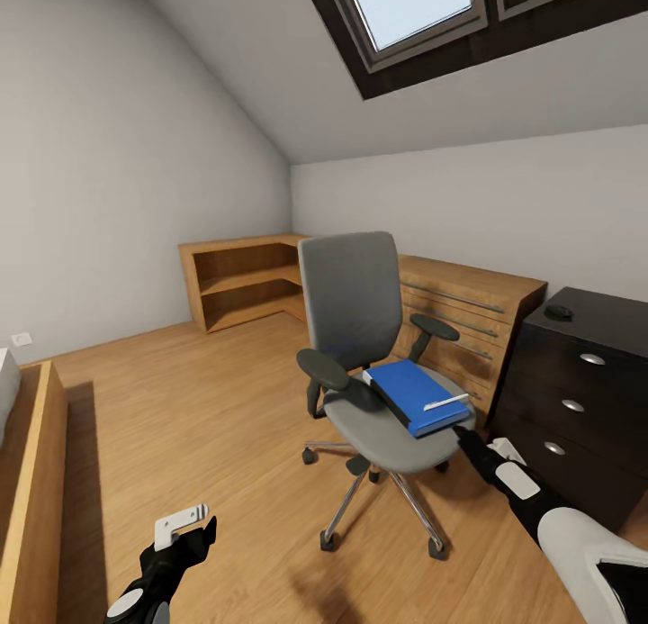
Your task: In the bedroom, organize the workspace by keeping the computer under the desk, ensuring the monitor is on the desk, placing the keyboard on the desk next to the monitor, placing the mouse on the desk next to the keyboard, moving the folder from the swivel chair onto the desk next to the mouse, stacking the notebook on top of the folder with the pen on top of the notebook, and positioning the swivel chair next to the desk.
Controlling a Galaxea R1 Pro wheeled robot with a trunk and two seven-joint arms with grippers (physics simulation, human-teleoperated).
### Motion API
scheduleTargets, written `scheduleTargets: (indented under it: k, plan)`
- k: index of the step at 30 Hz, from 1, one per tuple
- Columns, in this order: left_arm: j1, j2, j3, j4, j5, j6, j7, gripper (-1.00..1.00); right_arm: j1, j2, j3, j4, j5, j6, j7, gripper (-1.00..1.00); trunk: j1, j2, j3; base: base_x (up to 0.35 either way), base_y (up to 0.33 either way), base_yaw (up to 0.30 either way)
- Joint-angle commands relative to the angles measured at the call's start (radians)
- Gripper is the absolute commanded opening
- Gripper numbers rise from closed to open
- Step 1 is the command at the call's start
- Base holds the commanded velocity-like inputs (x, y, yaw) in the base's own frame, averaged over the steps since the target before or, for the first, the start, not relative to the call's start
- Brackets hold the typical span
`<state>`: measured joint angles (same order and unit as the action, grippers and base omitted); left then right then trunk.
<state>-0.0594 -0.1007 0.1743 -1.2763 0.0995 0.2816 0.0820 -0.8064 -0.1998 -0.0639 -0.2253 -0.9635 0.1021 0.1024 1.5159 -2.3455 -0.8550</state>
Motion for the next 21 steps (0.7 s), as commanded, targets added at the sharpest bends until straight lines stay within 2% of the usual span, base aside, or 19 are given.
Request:
scheduleTargets:
  k: [1,5,9,21]
  plan:
    - [0.000,-0.001,0.001,-0.002,0.011,0.005,0.004,1.00,0.000,0.001,-0.007,0.000,-0.002,0.005,0.004,1.00,0.000,0.000,-0.001,0.000,0.000,0.000]
    - [0.000,0.000,0.000,-0.002,0.011,0.005,0.004,1.00,0.000,0.006,-0.006,0.001,-0.003,0.007,0.003,1.00,0.000,0.000,-0.001,0.000,0.000,0.000]
    - [0.000,-0.001,-0.001,0.006,0.010,0.005,0.004,1.00,0.000,0.022,-0.006,0.001,-0.003,0.007,0.002,1.00,0.000,0.000,-0.001,0.000,0.000,0.000]
    - [0.000,-0.001,-0.001,0.010,0.009,0.005,0.004,1.00,0.000,0.038,-0.006,0.003,-0.004,0.036,0.002,1.00,0.000,0.000,-0.001,0.000,0.000,0.000]
